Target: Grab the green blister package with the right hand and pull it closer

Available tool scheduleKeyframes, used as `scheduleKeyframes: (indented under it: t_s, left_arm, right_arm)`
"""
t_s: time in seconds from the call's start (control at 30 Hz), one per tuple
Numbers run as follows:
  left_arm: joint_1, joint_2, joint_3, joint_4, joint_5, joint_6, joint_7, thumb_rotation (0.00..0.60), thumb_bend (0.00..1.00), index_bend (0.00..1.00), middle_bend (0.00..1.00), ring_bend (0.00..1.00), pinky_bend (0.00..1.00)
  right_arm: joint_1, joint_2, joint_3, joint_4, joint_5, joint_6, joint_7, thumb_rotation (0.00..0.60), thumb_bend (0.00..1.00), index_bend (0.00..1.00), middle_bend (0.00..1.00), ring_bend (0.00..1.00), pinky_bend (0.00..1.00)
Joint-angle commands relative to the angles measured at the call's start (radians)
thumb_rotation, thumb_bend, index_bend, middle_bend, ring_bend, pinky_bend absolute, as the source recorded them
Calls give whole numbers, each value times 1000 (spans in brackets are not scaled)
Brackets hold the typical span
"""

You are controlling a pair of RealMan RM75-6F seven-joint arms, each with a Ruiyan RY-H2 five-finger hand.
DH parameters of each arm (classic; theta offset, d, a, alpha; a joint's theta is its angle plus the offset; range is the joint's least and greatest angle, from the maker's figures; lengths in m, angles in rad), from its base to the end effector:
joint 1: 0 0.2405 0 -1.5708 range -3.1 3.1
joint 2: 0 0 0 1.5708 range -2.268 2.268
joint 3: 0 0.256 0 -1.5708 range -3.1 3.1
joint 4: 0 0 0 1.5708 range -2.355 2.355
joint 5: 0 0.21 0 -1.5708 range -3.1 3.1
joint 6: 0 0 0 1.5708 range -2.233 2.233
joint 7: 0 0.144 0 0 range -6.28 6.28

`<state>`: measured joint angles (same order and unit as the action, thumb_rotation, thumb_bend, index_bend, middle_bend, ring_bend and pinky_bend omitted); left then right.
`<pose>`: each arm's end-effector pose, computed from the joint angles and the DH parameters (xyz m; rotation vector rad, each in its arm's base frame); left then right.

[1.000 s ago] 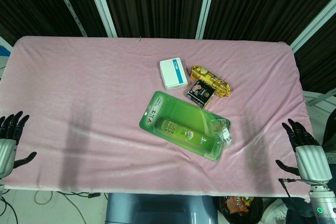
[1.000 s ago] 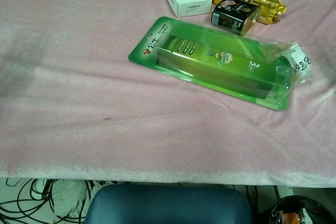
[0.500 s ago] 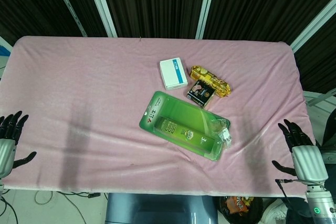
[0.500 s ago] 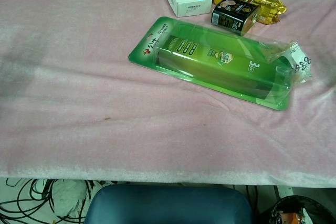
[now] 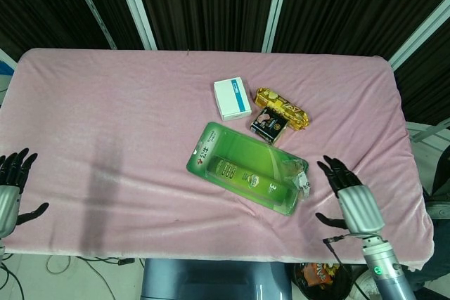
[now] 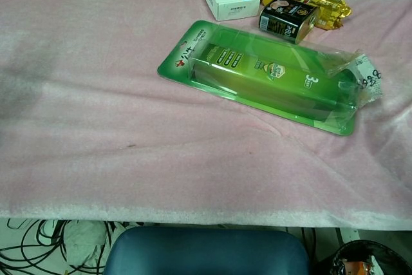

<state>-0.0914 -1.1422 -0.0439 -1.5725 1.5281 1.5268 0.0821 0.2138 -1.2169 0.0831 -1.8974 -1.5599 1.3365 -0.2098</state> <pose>-0.3100 0.1821 0.1584 -1.4186 -0.7855 -0.8742 -0.2048 -0.2069 0.0976 1.5894 -0.9831 1.1229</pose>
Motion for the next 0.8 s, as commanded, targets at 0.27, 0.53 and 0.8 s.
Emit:
scheduleKeyframes:
  t_s: [0.27, 0.53, 0.8]
  left_arm:
    - [2, 7, -4, -1, -20, -11, -15, 600, 0, 0, 0, 0, 0]
    - [5, 16, -13, -1, -50, -19, -41, 600, 0, 0, 0, 0, 0]
    - [10, 23, -12, -6, -50, -16, -54, 600, 0, 0, 0, 0, 0]
  right_arm:
    - [151, -276, 84, -23, 238, -155, -297, 600, 56, 0, 0, 0, 212]
    - [223, -413, 117, 91, 382, -201, -384, 600, 67, 0, 0, 0, 212]
    - [265, -471, 124, 200, 435, -219, -404, 600, 108, 28, 57, 32, 212]
